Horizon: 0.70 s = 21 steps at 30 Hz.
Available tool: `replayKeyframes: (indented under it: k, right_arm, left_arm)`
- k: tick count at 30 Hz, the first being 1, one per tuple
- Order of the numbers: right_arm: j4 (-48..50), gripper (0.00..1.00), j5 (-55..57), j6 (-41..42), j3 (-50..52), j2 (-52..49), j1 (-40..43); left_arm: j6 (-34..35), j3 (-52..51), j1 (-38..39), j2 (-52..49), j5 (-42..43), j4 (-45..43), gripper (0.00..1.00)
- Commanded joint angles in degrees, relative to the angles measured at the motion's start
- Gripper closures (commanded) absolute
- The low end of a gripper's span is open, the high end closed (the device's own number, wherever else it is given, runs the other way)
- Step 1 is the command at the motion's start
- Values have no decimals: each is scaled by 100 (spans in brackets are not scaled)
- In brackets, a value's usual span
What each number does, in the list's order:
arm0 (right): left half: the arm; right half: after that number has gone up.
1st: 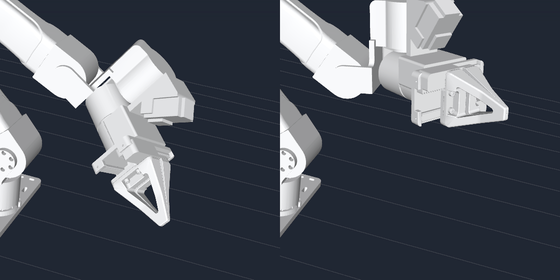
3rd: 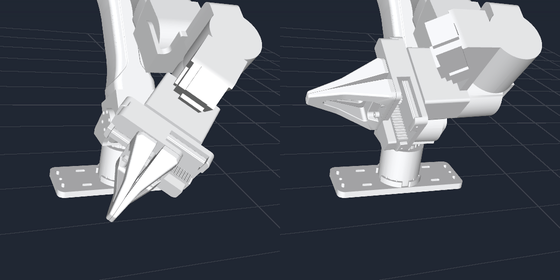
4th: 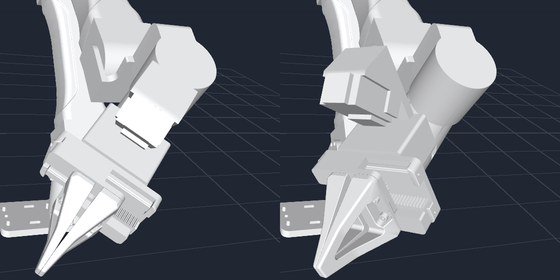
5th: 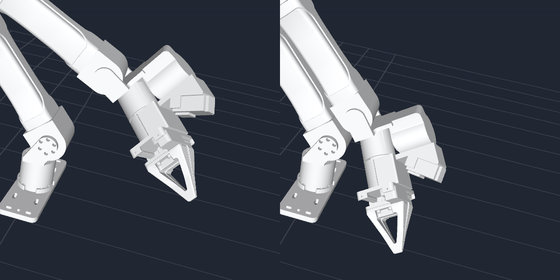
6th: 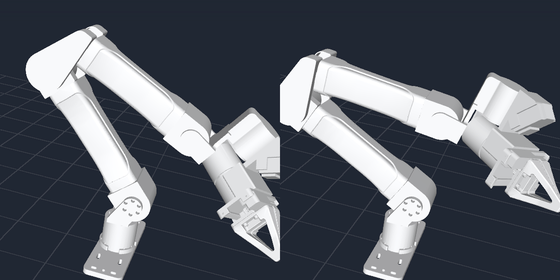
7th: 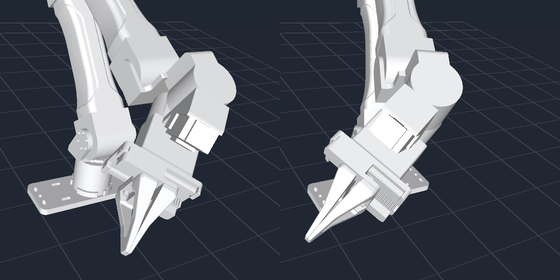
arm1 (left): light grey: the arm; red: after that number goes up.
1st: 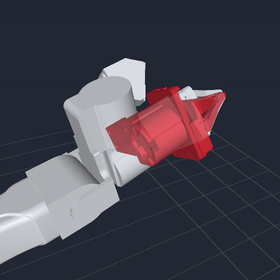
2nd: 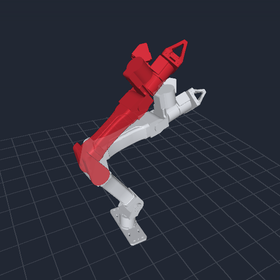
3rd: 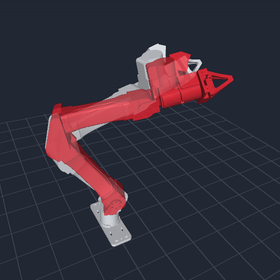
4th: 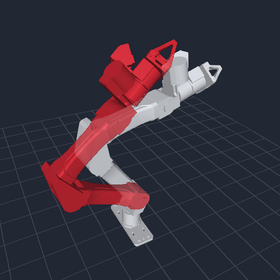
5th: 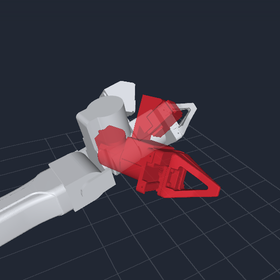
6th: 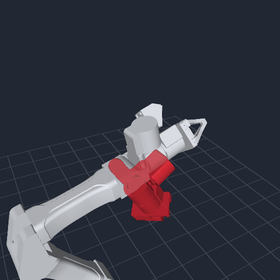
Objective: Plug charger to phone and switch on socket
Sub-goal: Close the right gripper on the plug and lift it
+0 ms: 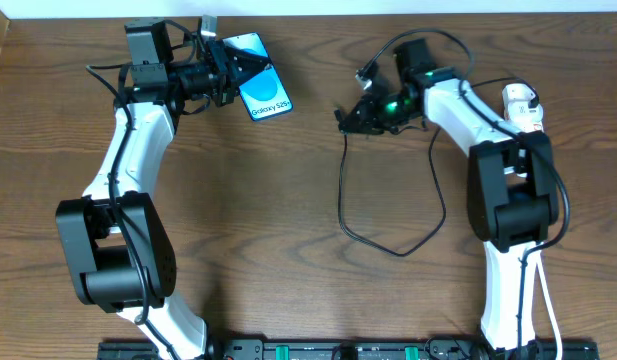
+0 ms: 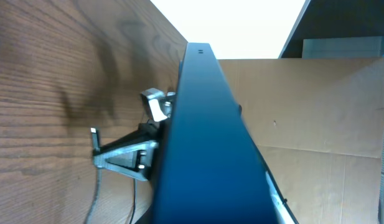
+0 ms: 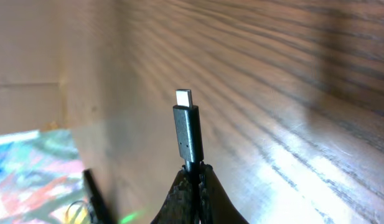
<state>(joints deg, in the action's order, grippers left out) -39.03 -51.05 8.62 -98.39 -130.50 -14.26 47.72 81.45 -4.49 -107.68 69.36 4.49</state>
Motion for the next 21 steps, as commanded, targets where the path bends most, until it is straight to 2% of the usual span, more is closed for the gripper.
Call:
replayKeyframes:
  k: [1,13,21]
  right_arm:
    - [-116,99,-870,-748,2,520,55]
    - [-1084,99,-647,-1368,4,1917,55]
    - [-1679,99,-662,-1515,155,2203,22]
  left_arm:
    - [-96,26,-22,85,225,-28,93]
    - [-96,26,-20,85,354,-28,93]
    - [-94,26,-20,85,376,-26,93]
